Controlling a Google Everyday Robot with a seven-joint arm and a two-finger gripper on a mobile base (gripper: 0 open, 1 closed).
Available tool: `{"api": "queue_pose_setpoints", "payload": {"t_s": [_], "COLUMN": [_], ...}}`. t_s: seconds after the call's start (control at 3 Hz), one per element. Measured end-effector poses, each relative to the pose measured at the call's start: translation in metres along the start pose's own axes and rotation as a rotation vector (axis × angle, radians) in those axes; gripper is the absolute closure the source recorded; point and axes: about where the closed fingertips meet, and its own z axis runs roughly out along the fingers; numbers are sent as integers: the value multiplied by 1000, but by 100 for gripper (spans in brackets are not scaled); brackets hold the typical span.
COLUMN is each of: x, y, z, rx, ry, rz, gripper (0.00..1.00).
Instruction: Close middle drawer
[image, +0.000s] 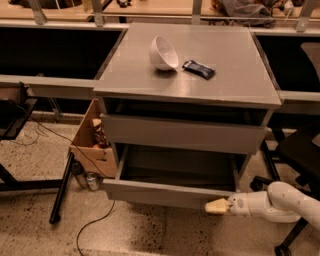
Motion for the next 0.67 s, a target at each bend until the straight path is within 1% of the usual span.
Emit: {"api": "queue_pose_setpoints", "payload": {"t_s": [0.33,0.67], "x": [-29,-29], "y": [5,5], "z": [7,7], "rx": [-14,-14], "ry": [-43,-43], "rz": [-7,-7], "gripper": [100,100]}}
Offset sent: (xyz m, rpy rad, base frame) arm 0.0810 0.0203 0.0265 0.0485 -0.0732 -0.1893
